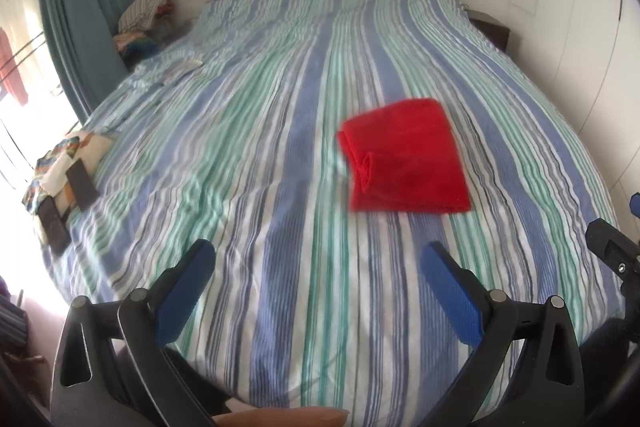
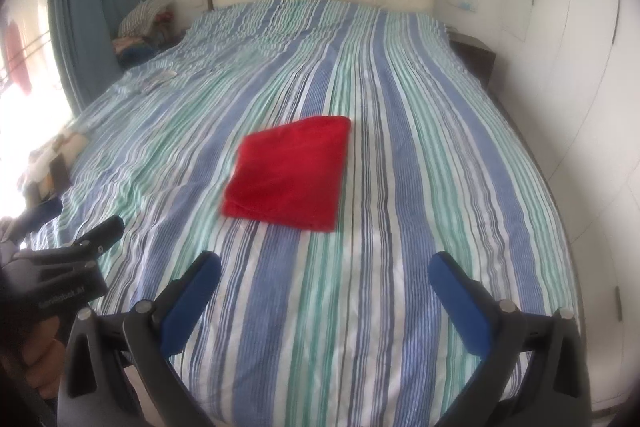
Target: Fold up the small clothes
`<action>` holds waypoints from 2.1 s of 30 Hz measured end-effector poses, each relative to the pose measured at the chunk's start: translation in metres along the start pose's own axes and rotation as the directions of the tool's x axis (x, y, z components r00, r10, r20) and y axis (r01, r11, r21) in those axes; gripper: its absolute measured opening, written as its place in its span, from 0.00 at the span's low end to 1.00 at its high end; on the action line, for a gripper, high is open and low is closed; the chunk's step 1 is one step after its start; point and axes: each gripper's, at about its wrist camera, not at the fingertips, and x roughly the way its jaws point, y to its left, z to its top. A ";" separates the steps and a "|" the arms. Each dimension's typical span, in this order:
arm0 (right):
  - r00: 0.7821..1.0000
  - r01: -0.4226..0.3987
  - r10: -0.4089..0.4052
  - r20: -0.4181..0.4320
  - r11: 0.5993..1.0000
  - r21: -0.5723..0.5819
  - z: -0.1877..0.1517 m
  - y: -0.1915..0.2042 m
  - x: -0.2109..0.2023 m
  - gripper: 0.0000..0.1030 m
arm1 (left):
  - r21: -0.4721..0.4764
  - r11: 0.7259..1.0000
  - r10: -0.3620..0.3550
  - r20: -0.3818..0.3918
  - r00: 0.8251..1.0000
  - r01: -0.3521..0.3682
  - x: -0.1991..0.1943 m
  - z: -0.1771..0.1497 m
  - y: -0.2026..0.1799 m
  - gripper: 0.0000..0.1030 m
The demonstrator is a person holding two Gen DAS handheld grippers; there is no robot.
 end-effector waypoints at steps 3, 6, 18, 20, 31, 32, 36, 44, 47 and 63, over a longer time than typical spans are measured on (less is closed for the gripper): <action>1.000 -0.010 0.010 0.001 1.000 0.006 0.005 -0.002 -0.007 0.99 | -0.002 1.000 0.010 -0.002 1.000 -0.010 -0.004 -0.002 -0.002 1.00; 1.000 -0.009 0.009 -0.007 1.000 0.001 0.005 -0.001 -0.008 0.99 | 0.004 1.000 -0.001 -0.009 1.000 0.001 -0.006 -0.003 -0.003 1.00; 1.000 -0.026 0.026 -0.013 0.999 -0.020 0.008 0.010 -0.006 0.99 | -0.013 1.000 0.021 -0.010 1.000 -0.021 -0.015 -0.001 0.005 1.00; 1.000 -0.017 0.017 -0.008 1.000 -0.024 0.008 0.011 -0.007 0.99 | -0.009 1.000 0.029 -0.007 1.000 -0.029 -0.017 0.000 0.004 1.00; 1.000 -0.018 0.018 -0.008 0.999 -0.048 0.006 0.018 -0.005 0.99 | -0.006 0.998 0.062 0.000 0.998 -0.062 -0.019 0.002 0.005 1.00; 1.000 -0.016 0.016 -0.005 0.999 -0.050 0.007 0.018 -0.006 0.99 | -0.007 0.998 0.059 -0.001 0.998 -0.059 -0.020 0.002 0.006 1.00; 1.000 -0.009 0.009 -0.001 0.998 -0.056 0.007 0.020 -0.006 0.99 | -0.006 0.998 0.059 0.000 0.998 -0.059 -0.020 0.003 0.005 1.00; 1.000 -0.017 0.017 0.001 0.997 -0.069 0.007 0.024 -0.009 0.99 | -0.013 0.999 0.053 0.002 0.999 -0.053 -0.024 0.003 0.006 1.00; 1.000 -0.020 0.021 0.010 0.997 -0.072 0.009 0.025 -0.013 0.99 | -0.011 0.999 0.052 0.003 0.999 -0.052 -0.024 0.004 0.006 1.00; 1.000 -0.011 0.011 0.007 0.995 -0.095 0.010 0.032 -0.019 0.99 | -0.022 0.999 0.027 -0.004 1.000 -0.027 -0.027 0.005 0.008 1.00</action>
